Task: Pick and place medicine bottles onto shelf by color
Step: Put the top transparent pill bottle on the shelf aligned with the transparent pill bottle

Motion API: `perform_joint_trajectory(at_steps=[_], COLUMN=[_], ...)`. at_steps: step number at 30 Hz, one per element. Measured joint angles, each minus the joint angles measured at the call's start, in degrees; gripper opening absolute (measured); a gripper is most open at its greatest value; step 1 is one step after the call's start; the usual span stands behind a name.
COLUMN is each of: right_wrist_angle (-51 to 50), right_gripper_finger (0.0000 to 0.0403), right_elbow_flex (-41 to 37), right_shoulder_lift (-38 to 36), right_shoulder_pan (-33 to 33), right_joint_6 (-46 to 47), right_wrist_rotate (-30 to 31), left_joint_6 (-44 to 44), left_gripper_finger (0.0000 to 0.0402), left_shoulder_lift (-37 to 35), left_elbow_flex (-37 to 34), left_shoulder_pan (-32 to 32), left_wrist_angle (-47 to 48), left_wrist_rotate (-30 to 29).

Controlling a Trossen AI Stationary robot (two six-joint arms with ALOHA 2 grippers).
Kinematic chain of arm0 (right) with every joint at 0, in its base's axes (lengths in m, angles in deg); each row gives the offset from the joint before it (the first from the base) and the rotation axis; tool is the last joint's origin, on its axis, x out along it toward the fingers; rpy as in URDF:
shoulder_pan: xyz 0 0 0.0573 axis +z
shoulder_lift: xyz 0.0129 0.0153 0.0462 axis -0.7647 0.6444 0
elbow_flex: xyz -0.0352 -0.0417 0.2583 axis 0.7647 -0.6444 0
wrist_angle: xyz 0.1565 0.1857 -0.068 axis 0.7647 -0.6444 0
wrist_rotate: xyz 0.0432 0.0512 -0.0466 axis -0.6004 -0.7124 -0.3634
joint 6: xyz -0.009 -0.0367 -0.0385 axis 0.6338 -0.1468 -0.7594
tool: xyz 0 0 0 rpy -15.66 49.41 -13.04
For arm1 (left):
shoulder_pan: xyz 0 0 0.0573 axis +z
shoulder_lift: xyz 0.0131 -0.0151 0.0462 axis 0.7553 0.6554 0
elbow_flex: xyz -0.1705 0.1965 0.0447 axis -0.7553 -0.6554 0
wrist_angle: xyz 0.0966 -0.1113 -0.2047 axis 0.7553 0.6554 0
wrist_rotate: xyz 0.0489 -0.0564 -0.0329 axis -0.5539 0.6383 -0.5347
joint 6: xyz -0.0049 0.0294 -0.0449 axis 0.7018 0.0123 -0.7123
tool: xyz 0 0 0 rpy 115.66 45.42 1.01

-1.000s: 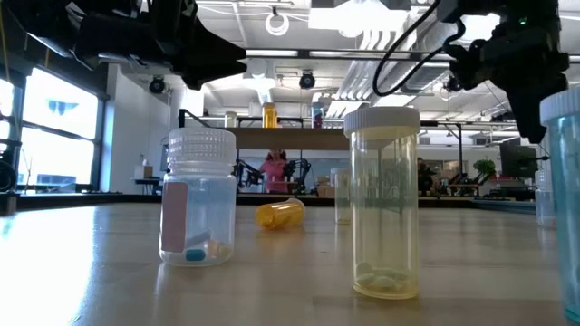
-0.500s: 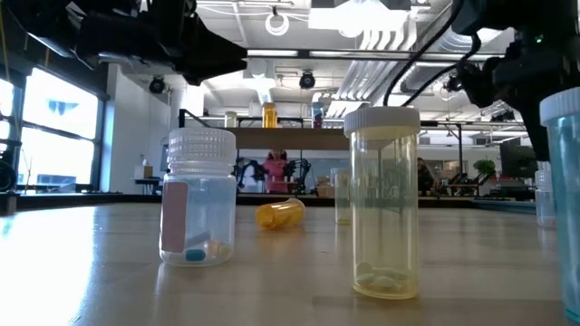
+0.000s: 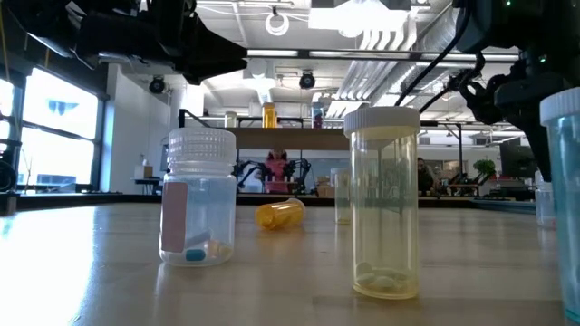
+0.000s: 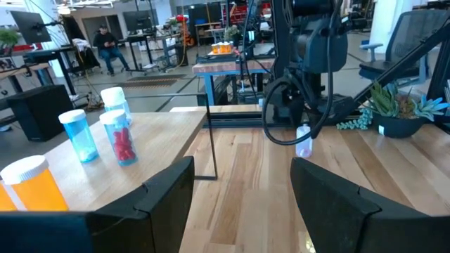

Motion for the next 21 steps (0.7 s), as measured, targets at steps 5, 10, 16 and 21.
perform_joint_trajectory(at_steps=[5,10,16,21], right_wrist_angle=[0.9,0.8,1.0,3.9], right_gripper_finger=[0.0188,0.0129,0.0112,0.0127], right_elbow_flex=[0.0,0.1,0.1,1.1], right_shoulder_lift=[0.0,0.0,-0.1,0.0], right_shoulder_pan=[-0.1,-0.2,-0.2,-0.2], right_joint_6=[-0.1,-0.2,-0.5,-0.5], right_wrist_rotate=[0.4,0.4,0.0,-1.4], left_joint_6=[0.0,0.0,0.0,0.0], left_gripper_finger=[0.0227,0.0227,0.0227,0.0227], left_shoulder_lift=[0.0,0.0,0.0,0.0], left_elbow_flex=[0.0,0.0,0.0,0.0], left_shoulder_pan=[0.0,0.0,0.0,0.0], left_wrist_angle=[0.0,0.0,0.0,0.2], left_wrist_rotate=[0.0,0.0,0.0,-0.2])
